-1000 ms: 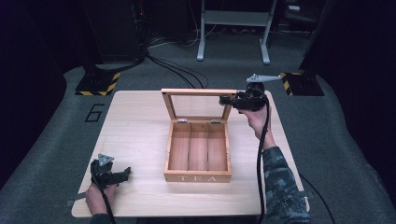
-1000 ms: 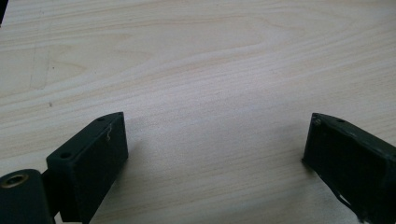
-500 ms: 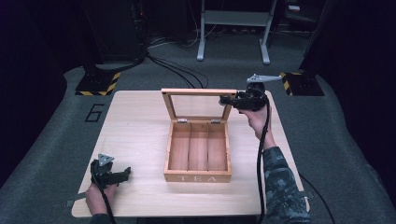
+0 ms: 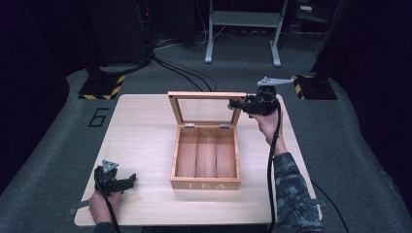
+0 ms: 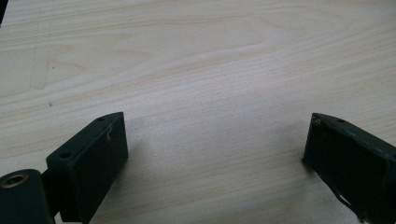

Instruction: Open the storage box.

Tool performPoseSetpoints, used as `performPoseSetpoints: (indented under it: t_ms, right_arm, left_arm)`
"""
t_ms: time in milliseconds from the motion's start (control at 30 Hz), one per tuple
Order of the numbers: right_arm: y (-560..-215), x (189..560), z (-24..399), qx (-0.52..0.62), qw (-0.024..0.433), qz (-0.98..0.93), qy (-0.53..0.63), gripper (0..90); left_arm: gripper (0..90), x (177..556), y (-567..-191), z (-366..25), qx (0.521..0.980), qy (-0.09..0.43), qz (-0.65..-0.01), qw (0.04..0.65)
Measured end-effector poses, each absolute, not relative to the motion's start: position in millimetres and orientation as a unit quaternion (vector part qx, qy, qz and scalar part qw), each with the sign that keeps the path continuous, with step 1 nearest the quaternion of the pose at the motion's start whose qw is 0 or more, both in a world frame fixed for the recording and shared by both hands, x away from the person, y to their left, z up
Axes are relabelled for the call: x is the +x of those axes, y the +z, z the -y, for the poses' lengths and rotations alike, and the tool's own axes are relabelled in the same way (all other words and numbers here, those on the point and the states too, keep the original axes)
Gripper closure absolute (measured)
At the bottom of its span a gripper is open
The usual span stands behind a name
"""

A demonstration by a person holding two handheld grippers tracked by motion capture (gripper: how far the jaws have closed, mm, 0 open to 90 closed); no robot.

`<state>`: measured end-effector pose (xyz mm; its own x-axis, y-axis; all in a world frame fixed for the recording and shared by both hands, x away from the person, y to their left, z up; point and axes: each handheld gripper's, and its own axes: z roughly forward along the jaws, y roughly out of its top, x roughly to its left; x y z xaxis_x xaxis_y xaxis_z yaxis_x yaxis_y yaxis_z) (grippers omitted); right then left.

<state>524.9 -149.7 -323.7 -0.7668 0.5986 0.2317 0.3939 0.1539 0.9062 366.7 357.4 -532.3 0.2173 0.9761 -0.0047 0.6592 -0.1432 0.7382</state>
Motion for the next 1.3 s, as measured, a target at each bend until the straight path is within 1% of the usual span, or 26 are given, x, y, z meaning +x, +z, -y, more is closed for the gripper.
performPoseSetpoints:
  t_ms: [1300]
  right_arm:
    - [-324.3, 523.9, 150.1, 0.326, 0.094, -0.754, 0.562, 49.9]
  left_arm:
    - [6.0, 366.7, -532.3, -357.4, 0.713, 0.251, -0.573, 0.316]
